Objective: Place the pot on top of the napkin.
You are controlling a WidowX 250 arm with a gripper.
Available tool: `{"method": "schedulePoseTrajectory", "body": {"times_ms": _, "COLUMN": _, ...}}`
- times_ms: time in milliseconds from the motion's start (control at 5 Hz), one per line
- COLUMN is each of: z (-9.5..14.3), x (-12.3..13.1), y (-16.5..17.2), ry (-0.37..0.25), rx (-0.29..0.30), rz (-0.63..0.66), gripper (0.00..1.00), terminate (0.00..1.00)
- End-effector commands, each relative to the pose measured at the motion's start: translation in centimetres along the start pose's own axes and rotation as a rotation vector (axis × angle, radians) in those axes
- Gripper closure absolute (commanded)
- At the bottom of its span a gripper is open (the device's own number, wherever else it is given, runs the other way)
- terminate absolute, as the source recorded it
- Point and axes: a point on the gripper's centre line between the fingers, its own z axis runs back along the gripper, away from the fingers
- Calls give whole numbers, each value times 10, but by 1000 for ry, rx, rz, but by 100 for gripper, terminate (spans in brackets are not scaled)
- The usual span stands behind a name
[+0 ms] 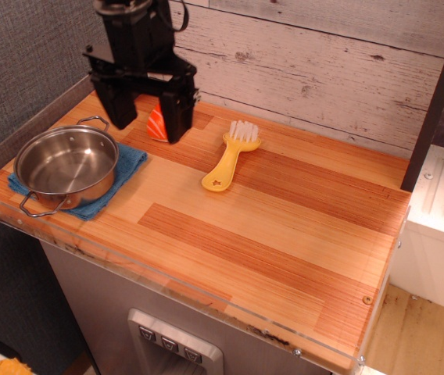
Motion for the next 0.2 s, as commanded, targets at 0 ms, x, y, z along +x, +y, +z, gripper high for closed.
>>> {"method": "schedulePoseTrajectory", "body": {"times_ms": 0, "z": 13, "x": -4, "y": 3, "ry": -42, "rx": 14, "rz": 4, "gripper": 0, "terminate": 100}}
